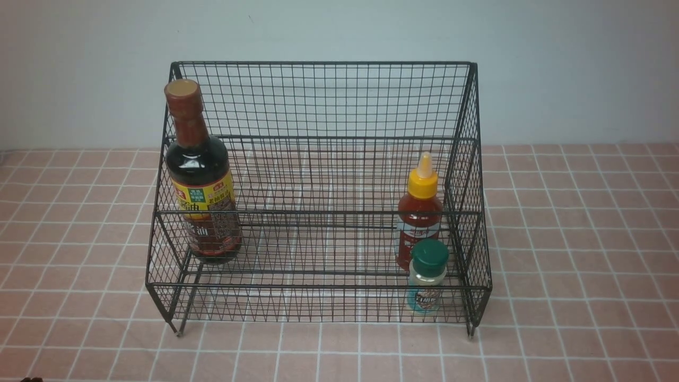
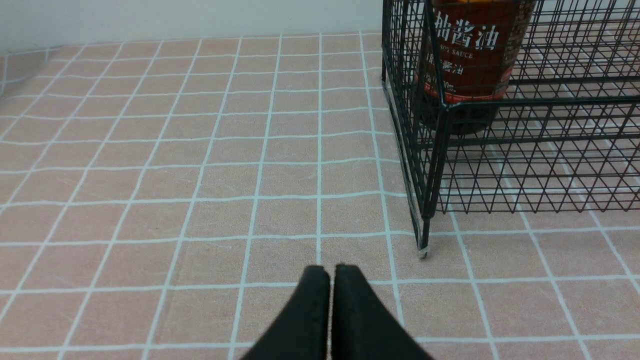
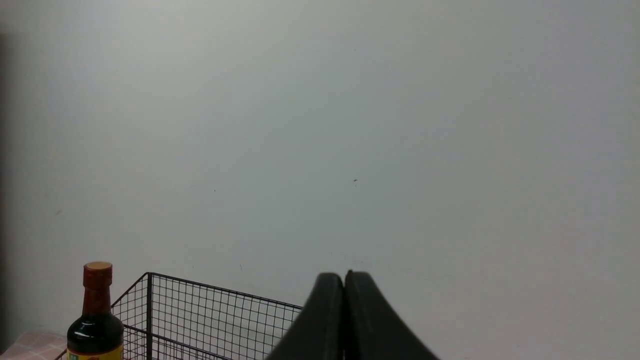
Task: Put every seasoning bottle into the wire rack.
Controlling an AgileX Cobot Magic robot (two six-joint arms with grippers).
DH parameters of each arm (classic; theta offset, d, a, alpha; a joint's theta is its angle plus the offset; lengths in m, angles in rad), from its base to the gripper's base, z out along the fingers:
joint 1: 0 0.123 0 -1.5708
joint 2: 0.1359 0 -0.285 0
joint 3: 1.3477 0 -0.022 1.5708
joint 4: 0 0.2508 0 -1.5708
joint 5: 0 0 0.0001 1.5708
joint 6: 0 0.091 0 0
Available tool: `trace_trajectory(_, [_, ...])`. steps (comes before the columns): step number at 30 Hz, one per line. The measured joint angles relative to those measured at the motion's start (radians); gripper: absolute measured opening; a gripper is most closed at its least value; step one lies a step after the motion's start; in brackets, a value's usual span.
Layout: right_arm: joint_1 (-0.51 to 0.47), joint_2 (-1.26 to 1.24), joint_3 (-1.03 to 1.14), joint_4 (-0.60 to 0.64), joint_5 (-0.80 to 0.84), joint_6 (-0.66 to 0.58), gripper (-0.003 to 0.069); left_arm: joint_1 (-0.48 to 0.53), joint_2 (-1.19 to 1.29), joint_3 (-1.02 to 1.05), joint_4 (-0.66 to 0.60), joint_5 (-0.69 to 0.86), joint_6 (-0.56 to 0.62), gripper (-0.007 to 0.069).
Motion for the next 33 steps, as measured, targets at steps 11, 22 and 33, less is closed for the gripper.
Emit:
trace_trajectory(11, [0.000,0.000,0.025,0.355,-0.023,-0.192,-0.0013,0.000,0.000,0.000,0.000,0.000,0.000,-0.0007])
trace_trajectory(22, [-0.004,0.000,0.249,0.812,-0.244,-0.623,-0.0013,0.000,0.000,0.000,0.000,0.001,0.000,-0.0007])
trace_trajectory(33, [-0.475,-0.009,0.578,0.771,-0.264,-0.660,-0.0013,0.000,0.000,-0.001,0.000,0.004,0.000,-0.0007])
